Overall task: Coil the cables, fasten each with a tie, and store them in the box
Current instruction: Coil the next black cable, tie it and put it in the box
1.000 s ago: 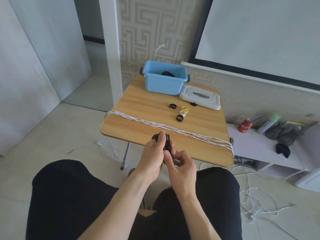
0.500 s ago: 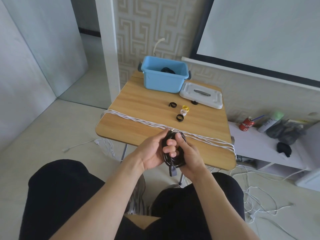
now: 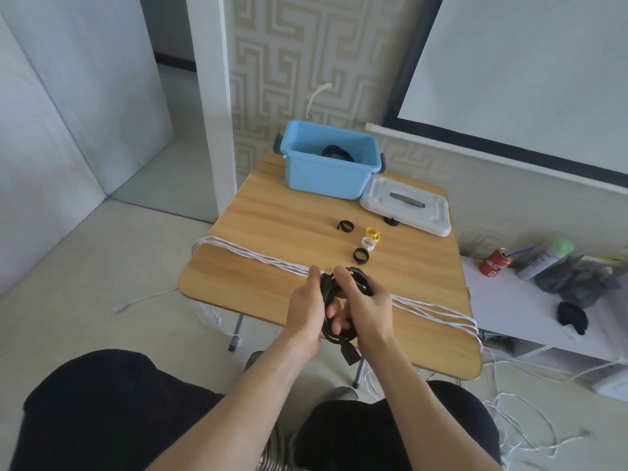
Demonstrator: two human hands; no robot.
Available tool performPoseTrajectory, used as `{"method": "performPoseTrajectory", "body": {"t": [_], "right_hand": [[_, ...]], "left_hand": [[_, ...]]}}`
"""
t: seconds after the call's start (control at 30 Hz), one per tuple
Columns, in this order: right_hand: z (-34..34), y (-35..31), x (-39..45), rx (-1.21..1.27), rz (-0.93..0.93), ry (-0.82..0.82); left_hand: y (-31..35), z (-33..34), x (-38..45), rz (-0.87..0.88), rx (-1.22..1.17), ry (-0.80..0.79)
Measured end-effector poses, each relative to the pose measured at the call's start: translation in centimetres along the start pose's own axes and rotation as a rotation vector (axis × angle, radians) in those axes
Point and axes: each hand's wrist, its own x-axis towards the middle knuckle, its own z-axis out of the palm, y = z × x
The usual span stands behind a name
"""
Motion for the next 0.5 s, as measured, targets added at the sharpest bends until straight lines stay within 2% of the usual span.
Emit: {"method": "performPoseTrajectory", "body": {"t": [0.07,0.13,0.23,0.4,0.5], "right_hand": [[0.4,-0.1,0.2,-0.05,-0.031,0.035],[0.6,-0.5,0.6,-0.051,-0.05,0.054],[0.4,-0.8,1.1,-0.122,-0.139,-0.014],[0.5,-1.0,1.8,-0.277,-0.208,-0.112],[0.0,-0.8,3.3,-0.249,-0.144,-0.258]], "left_hand": [[0.3,0.1,-0.1,-0.095,-0.159,-0.032],[0.4,0.3,0.2,-0.098,-0.22,-0.06],[0.5,0.3,0.5,-0.044,-0.139,-0.037],[1.2,-0.2,2.0,-0.047,-0.089,-0.025],[2.0,-0.9,2.9,-0.067,-0.077,-0.024]]}}
